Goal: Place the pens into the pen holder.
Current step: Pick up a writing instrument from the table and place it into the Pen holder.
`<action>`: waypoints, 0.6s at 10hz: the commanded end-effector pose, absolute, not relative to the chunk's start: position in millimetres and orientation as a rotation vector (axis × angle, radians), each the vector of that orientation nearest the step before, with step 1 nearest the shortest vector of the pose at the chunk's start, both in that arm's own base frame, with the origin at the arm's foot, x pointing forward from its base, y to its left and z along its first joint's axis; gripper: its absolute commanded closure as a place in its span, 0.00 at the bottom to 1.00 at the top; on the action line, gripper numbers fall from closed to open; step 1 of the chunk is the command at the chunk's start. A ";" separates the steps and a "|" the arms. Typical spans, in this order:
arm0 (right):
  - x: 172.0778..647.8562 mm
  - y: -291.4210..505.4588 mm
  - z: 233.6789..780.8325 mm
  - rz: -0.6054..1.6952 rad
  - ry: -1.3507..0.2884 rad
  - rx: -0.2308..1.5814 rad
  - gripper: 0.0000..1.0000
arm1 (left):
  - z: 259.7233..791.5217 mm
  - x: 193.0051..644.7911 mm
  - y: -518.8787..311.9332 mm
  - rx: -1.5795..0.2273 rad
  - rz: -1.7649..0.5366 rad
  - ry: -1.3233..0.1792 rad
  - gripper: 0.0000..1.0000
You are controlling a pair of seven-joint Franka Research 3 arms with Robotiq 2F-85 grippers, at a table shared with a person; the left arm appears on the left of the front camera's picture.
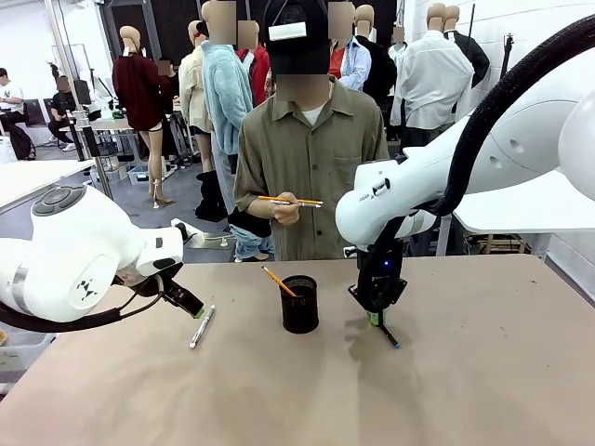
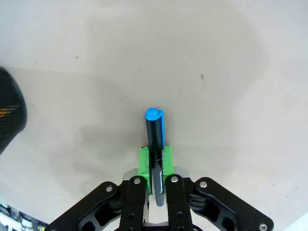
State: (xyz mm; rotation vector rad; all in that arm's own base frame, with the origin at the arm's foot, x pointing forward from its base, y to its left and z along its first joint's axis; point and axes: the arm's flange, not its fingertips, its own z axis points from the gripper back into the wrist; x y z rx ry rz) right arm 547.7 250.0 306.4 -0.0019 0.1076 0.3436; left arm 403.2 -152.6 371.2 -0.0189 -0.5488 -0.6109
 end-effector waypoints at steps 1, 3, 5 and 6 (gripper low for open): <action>540.3 236.0 317.6 0.465 0.060 0.013 1.00 | 371.5 403.2 -150.8 -0.021 -0.607 -0.550 0.00; 538.5 221.6 336.2 0.745 -0.079 0.120 1.00 | 371.5 403.2 -150.8 -0.021 -0.607 -0.550 0.00; 535.4 206.6 352.3 0.930 -0.237 0.218 1.00 | 371.5 403.2 -150.8 -0.021 -0.607 -0.550 0.00; 536.1 202.8 357.4 1.023 -0.305 0.283 1.00 | 371.5 403.2 -150.8 -0.021 -0.607 -0.550 0.00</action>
